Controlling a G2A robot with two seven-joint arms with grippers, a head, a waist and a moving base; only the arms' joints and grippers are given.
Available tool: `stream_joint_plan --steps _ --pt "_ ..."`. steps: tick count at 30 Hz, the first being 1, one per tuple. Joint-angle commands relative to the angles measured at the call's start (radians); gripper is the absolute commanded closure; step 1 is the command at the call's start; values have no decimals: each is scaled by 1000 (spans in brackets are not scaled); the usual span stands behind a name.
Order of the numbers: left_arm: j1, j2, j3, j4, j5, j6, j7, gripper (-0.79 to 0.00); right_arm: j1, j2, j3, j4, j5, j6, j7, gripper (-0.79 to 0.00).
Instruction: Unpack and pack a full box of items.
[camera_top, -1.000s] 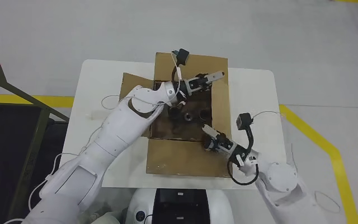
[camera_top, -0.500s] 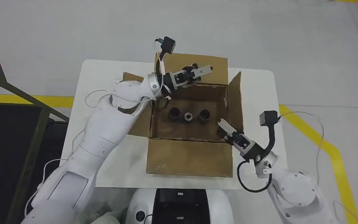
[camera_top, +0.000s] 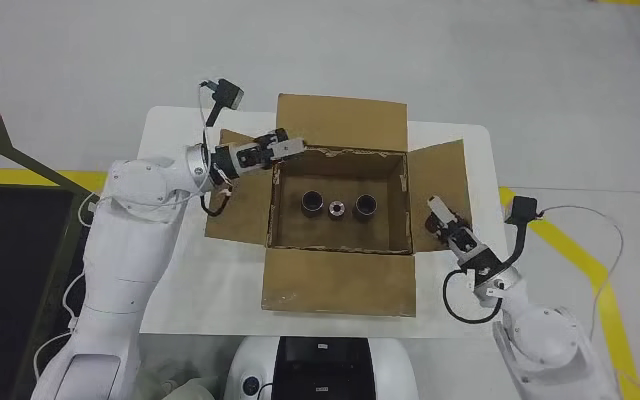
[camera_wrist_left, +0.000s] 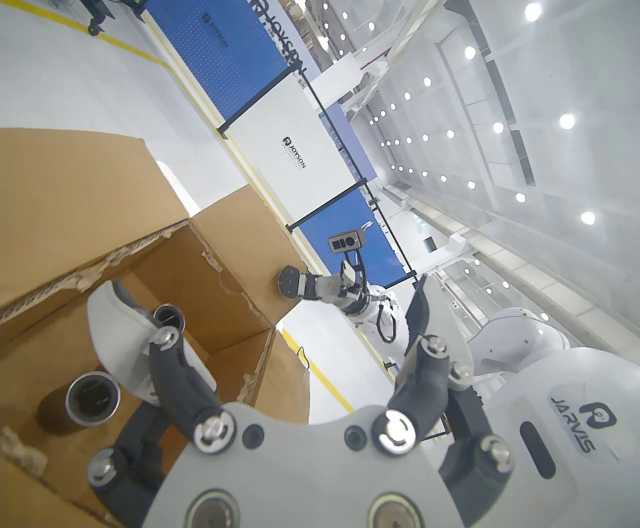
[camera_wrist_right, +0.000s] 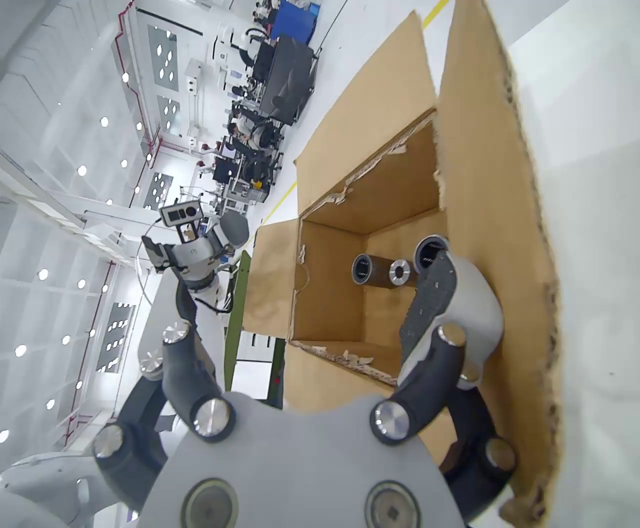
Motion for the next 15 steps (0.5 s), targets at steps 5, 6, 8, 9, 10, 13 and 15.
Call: stream_joint_plan --steps 5,6,8,9,10,13,15 --pt "69 24 -124 -6 -20 11 -52 -785 9 -1 24 57 -36 4 -33 -785" --pt "79 27 -145 -7 -19 12 -45 -785 13 -2 25 66 -37 10 -32 -785" --pt "97 32 -185 -8 -22 11 -28 -785 21 -2 24 86 -33 26 -26 -785" --pt "104 35 -203 -6 -20 10 -23 -785 26 -3 23 96 -32 33 -26 -785" --pt "110 38 -219 -3 -9 12 -20 -785 31 -4 21 107 -30 38 -24 -785" --pt "119 48 -259 11 32 26 -16 -785 46 -6 10 134 -31 46 -20 -785" --pt "124 54 -279 19 77 41 -3 -785 54 -7 -1 151 -32 48 -17 -785"
